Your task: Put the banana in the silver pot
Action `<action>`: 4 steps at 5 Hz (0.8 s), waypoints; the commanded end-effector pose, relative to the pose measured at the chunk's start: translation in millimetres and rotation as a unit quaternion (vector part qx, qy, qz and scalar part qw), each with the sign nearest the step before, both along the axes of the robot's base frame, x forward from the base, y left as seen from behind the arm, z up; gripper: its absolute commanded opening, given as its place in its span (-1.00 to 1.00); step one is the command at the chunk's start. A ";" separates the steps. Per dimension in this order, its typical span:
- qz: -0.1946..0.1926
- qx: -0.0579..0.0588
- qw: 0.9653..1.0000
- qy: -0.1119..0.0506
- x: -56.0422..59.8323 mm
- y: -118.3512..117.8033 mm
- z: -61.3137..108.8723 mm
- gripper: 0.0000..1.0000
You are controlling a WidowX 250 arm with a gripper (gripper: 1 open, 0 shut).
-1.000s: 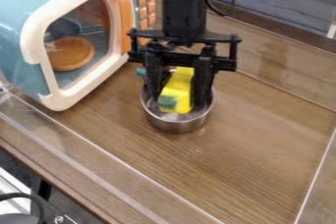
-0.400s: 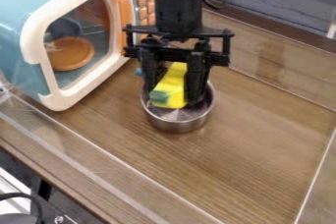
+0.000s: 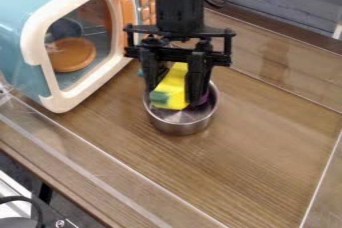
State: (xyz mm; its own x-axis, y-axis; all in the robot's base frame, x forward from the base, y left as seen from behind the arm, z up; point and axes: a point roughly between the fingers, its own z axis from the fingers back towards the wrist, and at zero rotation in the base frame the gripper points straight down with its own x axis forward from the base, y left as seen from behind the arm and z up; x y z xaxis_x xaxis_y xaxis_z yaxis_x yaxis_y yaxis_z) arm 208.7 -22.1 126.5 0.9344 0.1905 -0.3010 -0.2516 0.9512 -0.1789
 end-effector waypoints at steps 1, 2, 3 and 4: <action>0.000 0.001 1.000 -0.028 1.5 1.6 13.4 -1.00; -0.002 0.001 1.000 -0.027 1.1 1.7 13.9 -1.00; -0.004 0.001 1.000 -0.026 0.8 1.8 14.4 -1.00; -0.006 0.001 1.000 -0.025 0.6 1.9 14.9 -1.00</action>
State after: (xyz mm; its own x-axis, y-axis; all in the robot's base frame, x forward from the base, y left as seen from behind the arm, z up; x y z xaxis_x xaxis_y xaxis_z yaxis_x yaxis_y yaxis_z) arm 206.2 -21.5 127.2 0.9325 0.1775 -0.3145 -0.2415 0.9540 -0.1777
